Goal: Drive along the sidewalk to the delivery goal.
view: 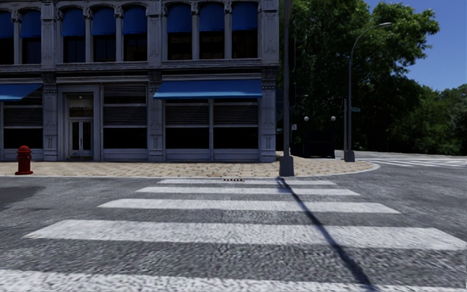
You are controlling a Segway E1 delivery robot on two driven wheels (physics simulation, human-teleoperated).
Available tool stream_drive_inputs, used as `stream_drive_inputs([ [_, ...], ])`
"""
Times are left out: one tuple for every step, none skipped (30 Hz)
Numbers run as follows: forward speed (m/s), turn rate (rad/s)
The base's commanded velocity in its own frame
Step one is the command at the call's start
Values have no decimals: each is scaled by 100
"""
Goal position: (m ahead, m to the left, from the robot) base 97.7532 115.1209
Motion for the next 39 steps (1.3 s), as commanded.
stream_drive_inputs([
  [200, 0],
  [200, 0],
  [200, 0],
  [200, -1],
  [200, -1],
  [200, -4],
  [200, -8],
  [200, -18],
  [200, -23],
  [200, -23],
  [200, -25],
  [200, -25],
  [200, -11],
  [200, -11],
  [200, 0],
  [200, 0],
  [200, 0],
  [200, 0],
  [200, 0],
  [200, 0],
  [200, 0],
  [200, 0],
  [200, 0],
  [200, 0],
  [200, 0],
  [200, 0],
  [200, 0],
  [200, 0],
  [200, 0],
  [200, 0],
  [200, 0],
  [200, 0],
  [200, 0],
  [200, 0],
  [200, 0],
  [200, 0],
  [200, 0],
  [200, 0],
  [200, 0],
])
